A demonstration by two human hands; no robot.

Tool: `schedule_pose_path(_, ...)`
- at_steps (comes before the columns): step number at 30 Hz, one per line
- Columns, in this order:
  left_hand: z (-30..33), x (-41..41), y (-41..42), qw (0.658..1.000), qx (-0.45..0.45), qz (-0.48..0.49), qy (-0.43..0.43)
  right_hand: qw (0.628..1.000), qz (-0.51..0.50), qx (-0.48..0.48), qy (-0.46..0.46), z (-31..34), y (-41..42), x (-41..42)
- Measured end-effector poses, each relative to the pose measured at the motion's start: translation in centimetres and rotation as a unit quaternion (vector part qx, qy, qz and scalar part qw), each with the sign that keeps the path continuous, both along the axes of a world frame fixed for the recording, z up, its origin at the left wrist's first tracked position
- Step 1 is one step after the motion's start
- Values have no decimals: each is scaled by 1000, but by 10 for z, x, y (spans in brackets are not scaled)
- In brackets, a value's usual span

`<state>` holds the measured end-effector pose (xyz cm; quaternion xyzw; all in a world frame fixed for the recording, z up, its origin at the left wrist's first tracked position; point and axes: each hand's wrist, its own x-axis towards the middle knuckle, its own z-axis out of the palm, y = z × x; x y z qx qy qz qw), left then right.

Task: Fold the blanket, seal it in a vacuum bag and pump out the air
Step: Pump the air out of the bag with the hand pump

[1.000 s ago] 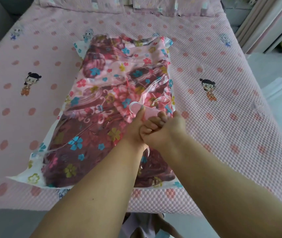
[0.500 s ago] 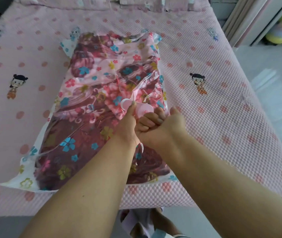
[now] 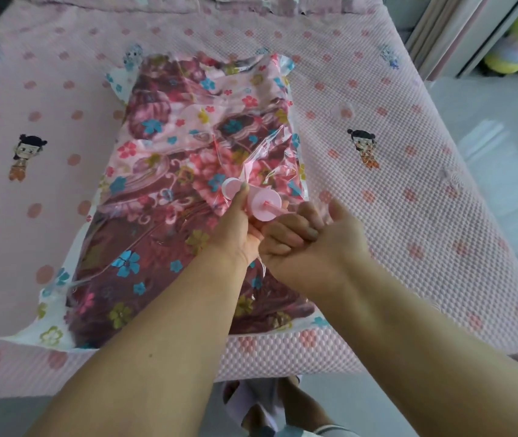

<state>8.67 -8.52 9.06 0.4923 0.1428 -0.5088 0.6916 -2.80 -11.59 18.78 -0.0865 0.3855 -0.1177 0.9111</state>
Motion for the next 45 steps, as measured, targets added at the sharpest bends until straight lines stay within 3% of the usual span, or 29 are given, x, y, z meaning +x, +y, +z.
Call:
schedule_pose_path(2,-4,-1,-2,996,-20,80,34,1000,5,2,-20,12,6,-28)
schedule_pose_path(4,-9,-2,-4,993,-23,98,62,1000,-15,5,-16,17,3,-28)
schedule_pose_path(7,-8,-2,-7,996,-23,60,61,997,-51,15,57,1,-1,19)
schedule_pose_path(9,-2,-1,-5,990,-78,24,113,995,-34,-10,98,-2,-5,47)
schedule_pose_path(11,0,2,-5,986,-101,15,135,996,-27,-58,54,-8,-5,39)
schedule_pose_path(13,-4,0,-8,998,-16,31,60,1000,-9,-15,5,-1,0,6)
schedule_pose_path(17,-6,-1,-4,991,-13,116,61,999,-17,11,-28,7,10,-41)
schedule_pose_path(20,-2,-5,-8,993,-21,77,85,998,-60,20,26,-3,-2,2)
schedule_pose_path(22,5,-8,-3,987,-79,23,139,995,-49,2,81,-7,-6,35)
schedule_pose_path(24,2,-5,-1,975,-135,15,174,996,-29,-56,68,-13,-3,39)
schedule_pose_path(27,0,-2,-2,994,-56,45,80,1000,8,-18,-9,-2,6,-7)
schedule_pose_path(30,-3,0,0,991,-43,113,65,999,18,-14,-46,12,16,-48)
schedule_pose_path(34,-2,-7,-10,996,-31,70,48,998,-62,11,30,2,-2,2)
schedule_pose_path(37,1,1,-14,999,8,35,-4,995,-41,-39,87,-3,-10,42)
schedule_pose_path(38,0,2,-15,1000,2,27,3,995,-29,-60,69,-4,-9,37)
schedule_pose_path(41,-3,2,-11,997,-25,61,40,1000,-4,2,-10,3,-5,-9)
schedule_pose_path(45,-5,0,-9,993,-47,90,59,999,-28,0,-17,13,-2,-30)
